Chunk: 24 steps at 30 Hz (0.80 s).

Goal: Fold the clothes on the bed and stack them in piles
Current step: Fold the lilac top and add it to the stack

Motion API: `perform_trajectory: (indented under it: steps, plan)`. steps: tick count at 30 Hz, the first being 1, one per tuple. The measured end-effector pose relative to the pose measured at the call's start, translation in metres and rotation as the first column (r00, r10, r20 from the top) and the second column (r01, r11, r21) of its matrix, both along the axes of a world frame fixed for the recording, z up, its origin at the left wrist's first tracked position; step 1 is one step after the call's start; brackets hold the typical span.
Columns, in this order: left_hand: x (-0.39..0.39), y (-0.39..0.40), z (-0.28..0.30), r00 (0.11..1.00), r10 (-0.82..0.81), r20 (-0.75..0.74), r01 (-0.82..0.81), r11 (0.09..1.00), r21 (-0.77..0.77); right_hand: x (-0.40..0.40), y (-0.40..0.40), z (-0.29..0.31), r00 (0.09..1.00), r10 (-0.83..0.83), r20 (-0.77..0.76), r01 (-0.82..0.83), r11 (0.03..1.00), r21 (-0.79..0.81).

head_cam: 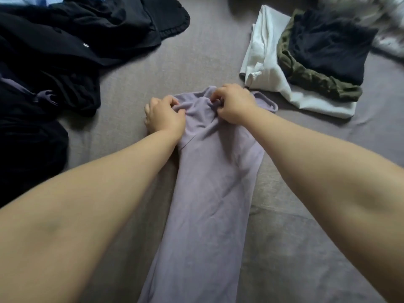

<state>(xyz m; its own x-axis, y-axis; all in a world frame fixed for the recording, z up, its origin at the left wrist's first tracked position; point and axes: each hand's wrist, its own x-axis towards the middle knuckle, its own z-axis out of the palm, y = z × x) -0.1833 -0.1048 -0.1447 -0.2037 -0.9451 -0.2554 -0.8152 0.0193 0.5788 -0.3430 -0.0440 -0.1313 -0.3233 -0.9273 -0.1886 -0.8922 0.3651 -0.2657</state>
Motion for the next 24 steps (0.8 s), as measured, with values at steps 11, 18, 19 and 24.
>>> perform_trajectory:
  steps: [11, 18, 19, 24]
  plan:
    - [0.006, -0.020, 0.005, 0.955, 0.162, -0.247, -0.162, 0.987, 0.018, -0.025, -0.007, 0.003, 0.921, -0.306, 0.243, 0.344, 0.929, -0.136]
    - [0.004, -0.015, -0.010, 0.997, 0.082, 0.007, -0.080, 0.952, 0.296, 0.025, 0.022, -0.026, 0.955, -0.280, 0.099, 0.295, 0.860, -0.417]
    - [0.002, -0.017, -0.009, 0.995, 0.100, 0.003, -0.096, 0.939, 0.330, 0.029, 0.029, -0.030, 0.941, -0.335, 0.046, 0.321, 0.842, -0.434]
    - [0.002, -0.027, -0.006, 0.957, 0.256, -0.132, -0.185, 0.897, 0.401, 0.003, 0.069, -0.045, 0.786, -0.617, -0.032, 0.599, 0.774, -0.205]
